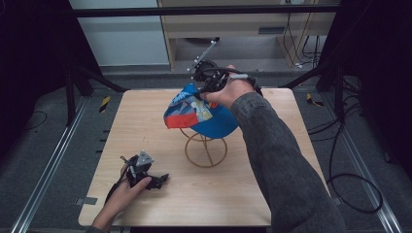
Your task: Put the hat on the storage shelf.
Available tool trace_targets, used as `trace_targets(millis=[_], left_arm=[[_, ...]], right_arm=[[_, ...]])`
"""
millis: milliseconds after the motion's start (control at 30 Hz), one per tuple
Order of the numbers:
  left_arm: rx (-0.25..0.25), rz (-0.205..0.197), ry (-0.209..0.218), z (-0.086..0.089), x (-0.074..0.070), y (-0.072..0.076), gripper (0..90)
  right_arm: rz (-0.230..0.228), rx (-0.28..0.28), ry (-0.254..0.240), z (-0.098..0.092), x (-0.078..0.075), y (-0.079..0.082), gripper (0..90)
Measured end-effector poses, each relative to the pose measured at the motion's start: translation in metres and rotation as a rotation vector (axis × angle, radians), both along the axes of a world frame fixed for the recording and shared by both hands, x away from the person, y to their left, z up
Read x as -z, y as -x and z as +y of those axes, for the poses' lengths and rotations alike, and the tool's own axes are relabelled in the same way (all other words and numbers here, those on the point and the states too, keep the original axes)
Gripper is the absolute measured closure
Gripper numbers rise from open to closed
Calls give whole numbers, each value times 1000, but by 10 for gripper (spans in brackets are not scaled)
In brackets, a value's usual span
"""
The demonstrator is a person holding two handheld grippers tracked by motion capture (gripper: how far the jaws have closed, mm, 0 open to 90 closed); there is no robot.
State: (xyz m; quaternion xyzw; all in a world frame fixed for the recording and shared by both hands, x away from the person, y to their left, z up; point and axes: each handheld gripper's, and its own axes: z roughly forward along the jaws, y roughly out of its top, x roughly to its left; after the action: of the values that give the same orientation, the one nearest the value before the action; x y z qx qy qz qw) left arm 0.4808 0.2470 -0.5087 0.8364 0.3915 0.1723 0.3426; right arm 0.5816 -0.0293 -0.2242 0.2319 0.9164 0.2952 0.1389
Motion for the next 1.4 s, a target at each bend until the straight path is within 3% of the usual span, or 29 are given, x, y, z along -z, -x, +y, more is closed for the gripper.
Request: trace_targets(millis=[1400], left_arm=[[-1,0,0,0,0,0,0]], right_arm=[[17,-19,-6,0,4,2,860]])
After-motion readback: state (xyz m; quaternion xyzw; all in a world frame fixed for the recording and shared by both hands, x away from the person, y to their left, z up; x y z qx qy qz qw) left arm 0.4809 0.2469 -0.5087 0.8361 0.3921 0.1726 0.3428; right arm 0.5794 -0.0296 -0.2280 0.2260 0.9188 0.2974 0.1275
